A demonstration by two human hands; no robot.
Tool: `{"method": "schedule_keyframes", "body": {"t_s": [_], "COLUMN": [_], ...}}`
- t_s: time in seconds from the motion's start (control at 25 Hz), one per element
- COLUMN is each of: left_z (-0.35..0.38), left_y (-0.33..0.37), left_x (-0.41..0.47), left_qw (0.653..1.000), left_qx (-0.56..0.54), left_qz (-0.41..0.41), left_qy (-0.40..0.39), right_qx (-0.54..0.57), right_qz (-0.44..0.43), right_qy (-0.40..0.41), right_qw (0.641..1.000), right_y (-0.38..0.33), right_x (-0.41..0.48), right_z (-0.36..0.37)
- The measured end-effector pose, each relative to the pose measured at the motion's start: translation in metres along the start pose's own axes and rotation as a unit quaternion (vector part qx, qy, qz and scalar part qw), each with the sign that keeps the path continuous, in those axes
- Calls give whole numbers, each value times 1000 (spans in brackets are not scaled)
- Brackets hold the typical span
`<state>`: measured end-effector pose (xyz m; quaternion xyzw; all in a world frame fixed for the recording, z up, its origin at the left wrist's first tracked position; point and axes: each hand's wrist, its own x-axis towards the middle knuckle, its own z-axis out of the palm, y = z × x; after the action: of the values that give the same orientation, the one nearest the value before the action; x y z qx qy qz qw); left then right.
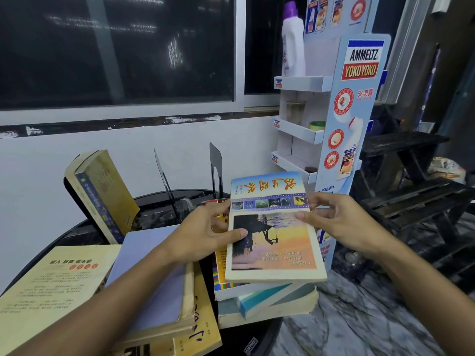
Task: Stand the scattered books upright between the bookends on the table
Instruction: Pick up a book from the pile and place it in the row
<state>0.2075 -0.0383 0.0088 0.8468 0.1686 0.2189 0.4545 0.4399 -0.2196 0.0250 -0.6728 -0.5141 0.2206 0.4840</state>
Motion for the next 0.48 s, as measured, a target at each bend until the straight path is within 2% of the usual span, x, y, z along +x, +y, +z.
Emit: {"method": "schedule_keyframes", "body": {"t_s": [0.16, 0.32, 0.48], "left_z": [-14, -31, -38], "left_y": [14, 20, 14], "left_x": [5, 13, 21], "left_qw": [996, 986, 971], "left_qx": [25, 103, 172], "left_qz": [43, 76, 92], "left_qy": [70, 106, 135], "right_qx": [-16, -60, -104], "right_qz": [-52, -113, -160], "right_qy": [56, 129, 168], "right_qw": [997, 983, 967], "right_y": [-23, -35, -31], "right_x": [9, 21, 28], "right_z": [-1, 3, 18]}}
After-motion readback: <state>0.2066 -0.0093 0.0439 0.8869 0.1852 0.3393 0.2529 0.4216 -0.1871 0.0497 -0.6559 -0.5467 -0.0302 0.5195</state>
